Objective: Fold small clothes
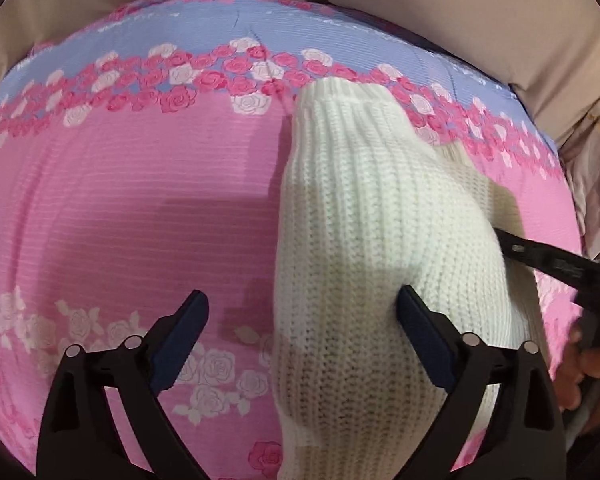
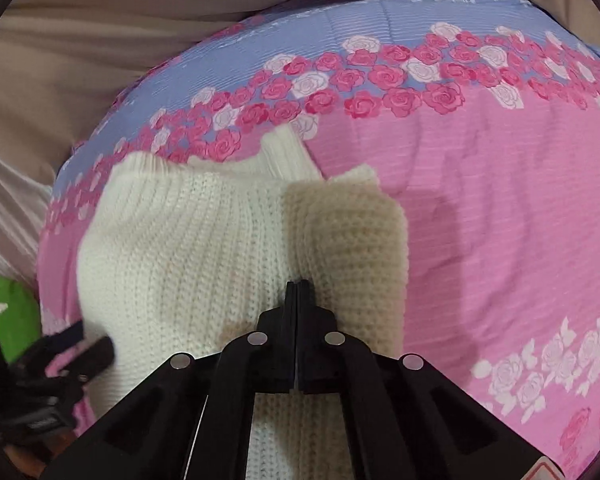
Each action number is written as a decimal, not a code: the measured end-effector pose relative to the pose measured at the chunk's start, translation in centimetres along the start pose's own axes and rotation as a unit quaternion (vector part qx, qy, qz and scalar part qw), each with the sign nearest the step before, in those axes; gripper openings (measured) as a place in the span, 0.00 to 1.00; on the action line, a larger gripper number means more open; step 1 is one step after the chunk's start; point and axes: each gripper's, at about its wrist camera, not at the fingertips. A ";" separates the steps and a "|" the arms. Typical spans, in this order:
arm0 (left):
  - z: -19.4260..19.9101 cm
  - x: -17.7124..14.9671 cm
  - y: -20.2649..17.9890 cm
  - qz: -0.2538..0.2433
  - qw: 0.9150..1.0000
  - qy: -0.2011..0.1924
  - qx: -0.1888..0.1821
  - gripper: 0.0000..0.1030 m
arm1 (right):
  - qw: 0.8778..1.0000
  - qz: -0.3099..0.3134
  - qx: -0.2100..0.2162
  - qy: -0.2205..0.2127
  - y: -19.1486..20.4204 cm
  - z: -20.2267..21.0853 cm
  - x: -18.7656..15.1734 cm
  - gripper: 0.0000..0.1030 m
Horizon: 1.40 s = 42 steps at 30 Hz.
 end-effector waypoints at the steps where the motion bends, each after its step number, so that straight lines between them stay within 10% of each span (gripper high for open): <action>1: 0.3 -0.1 0.4 0.010 1.000 0.000 -0.010 0.90 | 1.000 -0.001 0.000 -0.021 -0.3 1.8 -0.5 0.10; 5: 3.4 -1.9 2.5 0.065 0.992 -0.034 -0.102 0.88 | 0.998 -0.024 -0.007 -0.060 -3.7 7.1 -5.6 0.65; 8: 2.7 -3.7 2.9 0.106 0.979 -0.016 -0.171 0.89 | 0.997 -0.068 0.020 -0.009 -6.9 6.5 -8.7 0.65; 17: -2.7 -3.7 0.6 0.135 0.975 0.027 -0.176 0.92 | 0.976 -0.153 0.148 0.041 -8.1 1.0 -8.6 0.79; 18: -2.8 -3.4 0.2 0.134 0.973 0.035 -0.182 0.84 | 0.976 -0.155 0.149 0.040 -7.9 0.8 -8.3 0.79; 20: -2.3 -2.9 -0.4 0.129 0.975 0.039 -0.179 0.70 | 0.973 -0.156 0.160 0.054 -7.2 0.5 -8.1 0.44; 23: 0.0 -1.5 -1.9 0.095 0.978 0.028 -0.186 0.49 | 0.972 -0.152 0.174 0.041 -6.3 2.1 -8.2 0.35; 33: 12.1 4.1 -10.4 -0.047 0.962 -0.049 -0.265 0.45 | 0.974 -0.102 0.178 -0.093 -5.1 19.9 -8.8 0.33; 42: 28.1 7.1 -9.6 -0.131 0.918 -0.236 -0.292 0.45 | 0.930 0.013 0.244 -0.276 2.8 35.7 -8.8 0.34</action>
Point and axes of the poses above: each gripper's, at about its wrist camera, not at the fingertips, and z roughly against the way its jaws point, y to its left, x to its top, and after that the axes turned 14 degrees about -z, right-handed
